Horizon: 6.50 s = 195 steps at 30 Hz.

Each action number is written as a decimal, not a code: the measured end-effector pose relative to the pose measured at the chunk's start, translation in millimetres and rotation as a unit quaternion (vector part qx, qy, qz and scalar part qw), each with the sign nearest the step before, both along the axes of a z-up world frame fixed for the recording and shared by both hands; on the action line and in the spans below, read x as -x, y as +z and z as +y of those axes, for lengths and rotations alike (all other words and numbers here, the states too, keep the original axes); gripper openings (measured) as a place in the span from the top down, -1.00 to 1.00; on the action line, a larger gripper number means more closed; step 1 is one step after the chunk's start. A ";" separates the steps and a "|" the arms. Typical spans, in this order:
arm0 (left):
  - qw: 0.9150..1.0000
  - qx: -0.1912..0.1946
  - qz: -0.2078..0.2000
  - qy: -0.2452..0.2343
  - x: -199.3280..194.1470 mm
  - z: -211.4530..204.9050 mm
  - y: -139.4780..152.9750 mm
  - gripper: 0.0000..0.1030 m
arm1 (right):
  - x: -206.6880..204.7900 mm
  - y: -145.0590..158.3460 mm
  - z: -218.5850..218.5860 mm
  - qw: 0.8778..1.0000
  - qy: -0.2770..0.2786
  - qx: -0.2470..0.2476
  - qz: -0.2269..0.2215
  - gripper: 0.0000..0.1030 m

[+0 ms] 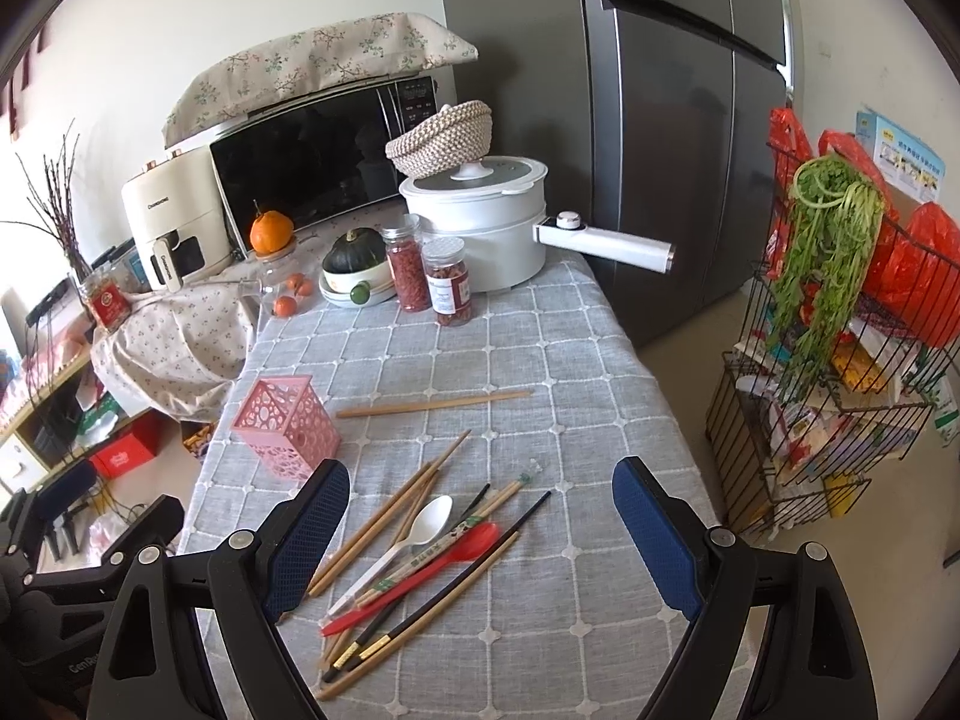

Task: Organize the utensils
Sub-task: 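Lower the left gripper onto a wooden chopstick and close on it, then lift the wooden chopstick upright with the left gripper while the right gripper grasps the green-labelled wrapped chopstick, then carry the wooden chopstick with the left gripper and lower it into the pink basket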

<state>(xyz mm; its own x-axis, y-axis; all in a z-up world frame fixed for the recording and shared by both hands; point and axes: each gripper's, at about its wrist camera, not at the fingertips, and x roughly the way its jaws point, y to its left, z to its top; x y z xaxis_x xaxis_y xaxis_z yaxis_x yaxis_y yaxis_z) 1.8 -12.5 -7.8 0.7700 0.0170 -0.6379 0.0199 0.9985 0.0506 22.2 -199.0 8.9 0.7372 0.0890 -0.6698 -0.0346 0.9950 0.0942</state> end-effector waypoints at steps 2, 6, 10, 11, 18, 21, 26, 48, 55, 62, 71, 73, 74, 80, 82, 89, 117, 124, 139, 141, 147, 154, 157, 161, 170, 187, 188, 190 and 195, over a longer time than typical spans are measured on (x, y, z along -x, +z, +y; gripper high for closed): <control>1.000 -0.009 0.007 -0.013 -4.7 -5.3 -4.7 -0.99 | -5.7 -2.6 -3.3 1.000 -0.001 -0.008 0.011 -0.76; 0.997 -0.010 0.054 -0.052 -20.3 -14.8 -20.5 -0.99 | -15.8 -9.7 -9.5 0.999 -0.004 -0.012 0.030 -0.76; 0.989 0.015 0.116 -0.088 -40.4 -19.6 -37.4 -0.93 | -32.9 -25.5 -24.6 0.997 -0.008 -0.033 0.071 -0.76; 0.987 0.021 0.127 -0.093 -45.3 -20.7 -41.3 -0.88 | -38.0 -31.4 -30.4 0.995 -0.010 -0.045 0.087 -0.76; 0.959 0.093 0.236 -0.127 -90.8 -38.9 -85.1 0.12 | -60.2 -65.6 -60.2 0.978 -0.009 -0.133 0.163 -0.63; 0.954 0.086 0.258 -0.129 -108.4 -51.5 -95.2 0.30 | -65.1 -73.6 -66.7 0.967 0.000 -0.172 0.185 -0.56; 0.946 0.071 0.289 -0.131 -140.6 -66.1 -116.7 0.67 | -70.4 -81.7 -69.2 0.968 0.002 -0.153 0.199 -0.40; 0.945 -0.006 0.308 -0.111 -179.5 -82.8 -162.0 0.81 | -81.3 -100.6 -98.5 0.966 -0.033 -0.130 0.220 -0.37; 0.944 -0.009 0.315 -0.103 -179.8 -83.8 -168.7 0.81 | -85.9 -107.0 -95.3 0.964 -0.033 -0.129 0.230 -0.37; 0.950 0.016 0.297 -0.095 -168.9 -67.4 -161.3 0.85 | -92.7 -115.4 -89.4 0.962 -0.033 -0.123 0.242 -0.37; 0.969 0.040 0.213 -0.120 -133.9 -41.1 -92.2 0.87 | -100.8 -123.7 -74.7 0.962 -0.026 -0.108 0.250 -0.37; 0.972 0.052 0.195 -0.123 -124.5 -32.0 -77.7 0.87 | -102.7 -128.4 -67.8 0.961 -0.021 -0.102 0.256 -0.37; 0.973 0.056 0.185 -0.125 -119.4 -28.0 -71.0 0.87 | -103.9 -131.6 -64.3 0.960 -0.018 -0.100 0.261 -0.37; 0.981 0.073 0.131 -0.126 -93.0 -3.0 -46.5 0.88 | -111.9 -144.9 -53.9 0.956 -0.017 -0.100 0.275 -0.07; 0.982 0.077 0.119 -0.125 -87.7 3.2 -40.9 0.88 | -117.0 -148.0 -53.1 0.956 -0.023 -0.102 0.275 0.03; 0.983 0.094 0.100 -0.125 -75.9 26.7 -31.6 0.89 | -139.7 -158.3 -48.3 0.953 -0.046 -0.110 0.278 0.25; 0.986 0.139 0.040 -0.087 -65.1 64.6 -4.8 0.90 | -172.8 -177.5 -27.3 0.947 -0.107 -0.158 0.259 0.90; 0.984 0.156 -0.064 -0.051 -59.5 78.2 34.0 1.00 | -152.7 -129.1 -32.6 0.957 -0.076 -0.203 0.193 0.90; 0.979 0.194 0.052 0.013 -106.7 109.2 -19.1 0.03 | -130.8 -89.1 -3.3 0.968 -0.011 -0.201 0.150 0.90; 0.981 0.180 0.066 0.028 -107.9 113.3 -34.0 -0.18 | -129.9 -90.5 -3.9 0.966 -0.012 -0.208 0.155 0.90; 0.968 0.179 0.143 0.106 -109.8 153.1 -71.0 -0.18 | -129.0 -95.6 -2.7 0.963 -0.010 -0.212 0.167 0.89; 0.934 0.229 0.192 0.195 -125.7 212.9 -118.0 0.03 | -130.7 -98.7 0.6 0.962 -0.009 -0.211 0.174 0.89; 0.925 0.239 0.198 0.220 -143.4 226.5 -137.1 0.13 | -132.4 -102.1 1.4 0.961 -0.008 -0.210 0.179 0.89; 0.912 0.252 0.194 0.258 -163.2 244.0 -160.6 0.18 | -133.9 -106.2 -0.1 0.960 -0.007 -0.208 0.186 0.89; 0.902 0.282 0.178 0.273 -185.0 253.5 -192.4 0.53 | -139.0 -117.7 -15.1 0.960 -0.020 -0.192 0.201 0.89; 0.938 0.259 0.115 0.201 -168.8 240.2 -145.8 0.89 | -134.1 -116.5 -9.5 0.962 -0.015 -0.188 0.200 0.89; 0.940 0.256 0.110 0.195 -166.2 237.3 -139.4 0.89 | -133.6 -115.0 -9.3 0.962 -0.013 -0.187 0.197 0.89; 0.946 0.252 0.095 0.183 -161.0 232.2 -124.0 0.89 | -131.6 -111.5 -8.4 0.964 -0.011 -0.185 0.192 0.89; 0.960 0.240 0.026 0.143 -140.4 214.4 -65.4 0.89 | -126.2 -101.1 -4.2 0.967 -0.002 -0.182 0.178 0.89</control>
<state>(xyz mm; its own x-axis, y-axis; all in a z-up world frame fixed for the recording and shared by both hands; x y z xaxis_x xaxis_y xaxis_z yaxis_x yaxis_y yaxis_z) 142.3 201.8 -73.2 0.7440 -0.0831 -0.6630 -0.2681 0.8717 -0.4102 148.4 -203.3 -92.2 0.4669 0.3645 -0.8057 0.0677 0.8937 0.4435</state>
